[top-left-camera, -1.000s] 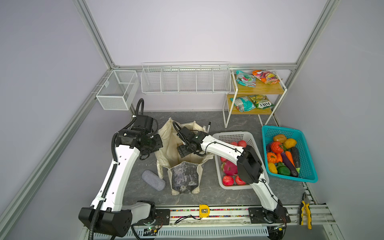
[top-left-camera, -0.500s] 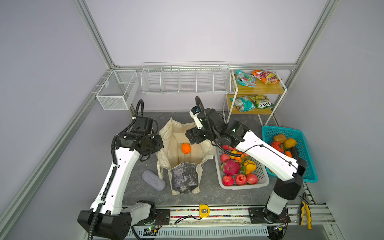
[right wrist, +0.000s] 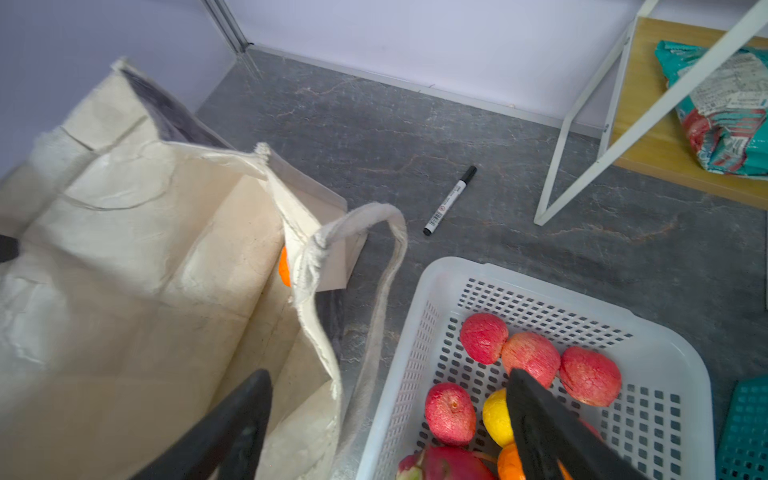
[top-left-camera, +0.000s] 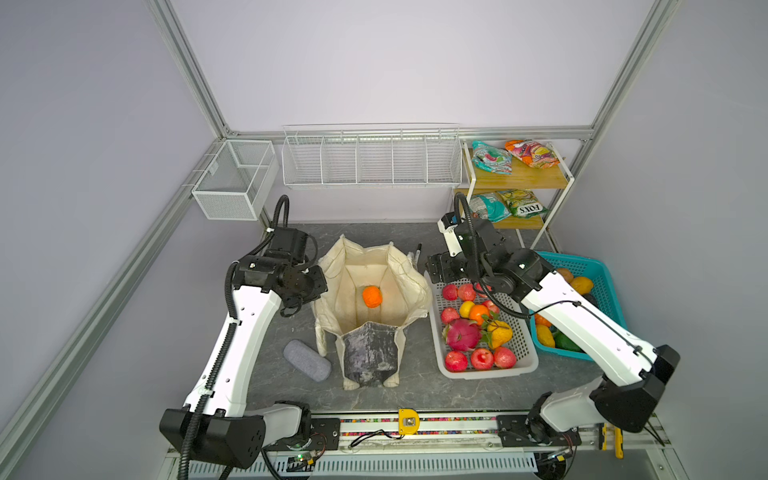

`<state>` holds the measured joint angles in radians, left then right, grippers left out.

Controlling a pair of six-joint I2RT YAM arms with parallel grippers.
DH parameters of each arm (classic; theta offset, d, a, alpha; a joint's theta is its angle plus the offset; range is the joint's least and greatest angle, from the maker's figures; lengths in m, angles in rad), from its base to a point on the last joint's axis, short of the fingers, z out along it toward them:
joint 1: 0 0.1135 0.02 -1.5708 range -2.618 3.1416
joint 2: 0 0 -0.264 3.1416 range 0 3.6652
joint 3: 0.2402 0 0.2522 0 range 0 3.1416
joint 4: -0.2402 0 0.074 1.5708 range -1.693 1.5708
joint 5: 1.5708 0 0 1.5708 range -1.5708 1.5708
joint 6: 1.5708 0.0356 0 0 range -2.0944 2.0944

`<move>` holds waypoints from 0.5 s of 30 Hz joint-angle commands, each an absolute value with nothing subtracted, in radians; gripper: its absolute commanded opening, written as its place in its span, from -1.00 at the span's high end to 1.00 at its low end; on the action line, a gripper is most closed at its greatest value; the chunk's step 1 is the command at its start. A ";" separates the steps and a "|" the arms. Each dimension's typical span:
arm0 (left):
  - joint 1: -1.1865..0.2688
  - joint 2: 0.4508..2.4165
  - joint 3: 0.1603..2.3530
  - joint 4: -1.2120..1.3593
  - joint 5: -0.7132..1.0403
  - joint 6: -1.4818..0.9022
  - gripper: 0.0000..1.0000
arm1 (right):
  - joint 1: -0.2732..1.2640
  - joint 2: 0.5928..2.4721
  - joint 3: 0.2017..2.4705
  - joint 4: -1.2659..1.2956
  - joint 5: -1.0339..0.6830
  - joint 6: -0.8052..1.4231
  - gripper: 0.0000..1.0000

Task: Place the food into the grocery bag and tie it
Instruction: 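Move the right gripper back over the white basket of apples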

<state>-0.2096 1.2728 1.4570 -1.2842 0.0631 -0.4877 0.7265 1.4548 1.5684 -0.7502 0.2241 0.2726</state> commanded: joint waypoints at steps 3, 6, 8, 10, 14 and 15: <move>-0.209 1.266 1.483 -1.306 0.050 -0.517 1.00 | 0.663 1.423 1.482 -0.758 0.227 0.276 -0.83; -0.209 1.266 1.476 -1.299 0.052 -0.516 1.00 | 0.631 1.435 1.426 -0.760 0.226 0.311 -0.86; -0.209 1.270 1.477 -1.299 0.058 -0.518 1.00 | 0.613 1.451 1.398 -0.767 0.221 0.340 -0.88; -0.209 1.273 1.480 -1.296 0.060 -0.525 1.00 | 0.598 1.471 1.372 -0.774 0.198 0.363 -0.89; -0.209 1.275 1.485 -1.290 0.069 -0.538 1.00 | 0.570 1.514 1.329 -0.798 0.150 0.431 -0.91; -0.209 1.275 1.488 -1.293 0.068 -0.539 1.00 | 0.567 1.521 1.312 -0.796 0.143 0.450 -0.91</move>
<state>-0.2096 1.2728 1.4570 -1.2846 0.0635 -0.5220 0.5789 1.4956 1.3521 -0.7650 0.1852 0.3744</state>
